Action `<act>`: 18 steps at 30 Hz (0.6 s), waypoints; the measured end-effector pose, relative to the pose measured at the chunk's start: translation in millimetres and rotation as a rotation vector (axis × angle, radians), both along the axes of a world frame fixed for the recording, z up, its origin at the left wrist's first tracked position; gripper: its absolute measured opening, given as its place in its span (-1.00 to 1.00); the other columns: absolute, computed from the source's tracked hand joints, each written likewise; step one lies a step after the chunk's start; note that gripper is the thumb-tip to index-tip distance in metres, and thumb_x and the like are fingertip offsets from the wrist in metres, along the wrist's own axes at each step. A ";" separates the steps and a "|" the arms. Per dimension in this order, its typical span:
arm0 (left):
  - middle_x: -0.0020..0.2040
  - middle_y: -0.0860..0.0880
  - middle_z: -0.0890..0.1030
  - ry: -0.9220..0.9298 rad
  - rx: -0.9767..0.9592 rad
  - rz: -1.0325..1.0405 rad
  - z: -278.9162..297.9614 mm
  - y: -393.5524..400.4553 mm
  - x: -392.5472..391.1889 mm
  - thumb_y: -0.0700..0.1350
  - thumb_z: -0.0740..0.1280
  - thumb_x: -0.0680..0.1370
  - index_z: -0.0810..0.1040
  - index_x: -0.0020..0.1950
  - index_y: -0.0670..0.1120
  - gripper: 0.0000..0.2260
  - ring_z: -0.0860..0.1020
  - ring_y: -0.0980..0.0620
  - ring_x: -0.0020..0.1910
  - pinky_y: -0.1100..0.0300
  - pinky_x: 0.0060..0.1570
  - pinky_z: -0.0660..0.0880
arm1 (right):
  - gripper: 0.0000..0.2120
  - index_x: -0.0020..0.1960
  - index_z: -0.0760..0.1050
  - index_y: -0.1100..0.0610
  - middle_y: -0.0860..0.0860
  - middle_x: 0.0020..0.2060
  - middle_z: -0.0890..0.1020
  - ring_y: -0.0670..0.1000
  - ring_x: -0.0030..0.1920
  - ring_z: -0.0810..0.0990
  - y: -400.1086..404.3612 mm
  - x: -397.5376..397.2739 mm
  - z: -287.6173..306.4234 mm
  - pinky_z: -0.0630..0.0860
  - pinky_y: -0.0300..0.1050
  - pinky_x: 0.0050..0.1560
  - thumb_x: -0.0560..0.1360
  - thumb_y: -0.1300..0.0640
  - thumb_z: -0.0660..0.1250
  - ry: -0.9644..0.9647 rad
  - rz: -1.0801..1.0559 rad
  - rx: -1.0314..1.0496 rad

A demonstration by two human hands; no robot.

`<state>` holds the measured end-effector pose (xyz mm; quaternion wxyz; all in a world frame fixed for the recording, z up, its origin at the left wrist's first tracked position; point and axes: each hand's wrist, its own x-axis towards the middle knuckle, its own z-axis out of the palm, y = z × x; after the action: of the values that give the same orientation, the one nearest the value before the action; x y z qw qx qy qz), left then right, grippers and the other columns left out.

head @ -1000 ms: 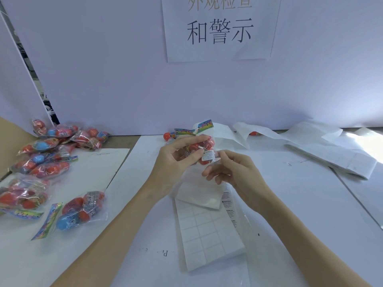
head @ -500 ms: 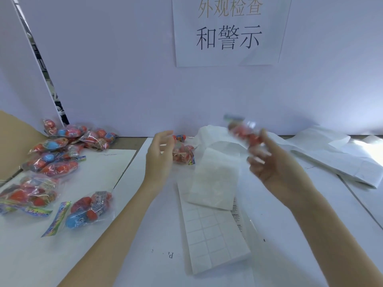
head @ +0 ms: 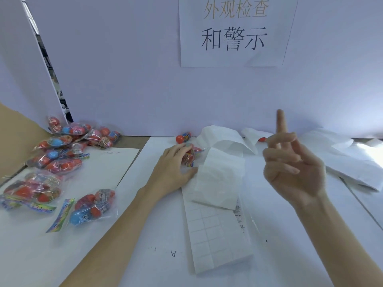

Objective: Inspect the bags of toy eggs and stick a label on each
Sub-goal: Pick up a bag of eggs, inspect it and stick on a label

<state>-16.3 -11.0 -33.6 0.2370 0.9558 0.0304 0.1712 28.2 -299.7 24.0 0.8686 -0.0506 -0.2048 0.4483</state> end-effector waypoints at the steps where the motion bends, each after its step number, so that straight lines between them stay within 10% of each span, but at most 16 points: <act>1: 0.49 0.07 0.43 -0.056 -0.028 -0.020 -2.1 1.2 2.0 -0.03 0.44 0.59 0.43 0.54 0.02 -0.48 0.35 -0.04 0.46 0.13 0.45 0.30 | -0.60 0.48 0.47 0.16 0.13 -0.04 0.63 0.00 -0.26 0.43 2.3 -1.9 0.3 0.36 -0.22 -0.30 0.66 0.30 0.20 0.017 -0.017 -0.035; 8: -0.05 0.16 0.61 -0.259 -0.300 0.192 8.7 -4.2 0.7 0.13 0.21 0.68 0.42 0.14 0.05 -0.82 0.56 0.04 -0.07 0.23 -0.23 0.37 | -0.44 0.33 0.65 0.14 0.00 -0.10 0.61 -0.07 -0.24 0.54 26.7 1.1 -16.6 0.46 -0.28 -0.37 0.34 0.20 0.63 -0.154 -0.243 -0.502; 13: -0.18 0.04 0.64 -0.469 -0.452 0.033 30.7 -23.5 -9.7 0.17 0.26 0.65 0.58 -0.01 0.05 -0.77 0.56 0.03 -0.17 0.21 -0.18 0.44 | -0.47 0.54 0.40 -0.08 0.02 0.28 0.68 0.03 0.22 0.70 46.9 -9.4 -26.6 0.62 -0.18 0.00 0.59 0.04 0.38 -0.360 -0.516 -0.816; 18: -0.14 0.25 0.60 -0.429 -0.479 -0.169 38.4 -42.9 -16.7 0.21 0.52 0.47 0.60 -0.01 0.32 -0.84 0.49 0.20 -0.19 0.46 -0.10 0.38 | -0.49 0.50 0.39 -0.24 -0.04 0.20 0.71 -0.05 0.24 0.67 55.0 -19.4 -30.9 0.64 -0.10 0.14 0.57 -0.14 0.41 -0.730 -0.678 -0.922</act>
<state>-33.1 -53.9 4.8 0.4692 0.8144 -0.0600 0.3362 8.8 -244.7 -6.9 0.7261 -0.6252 -0.2456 0.1466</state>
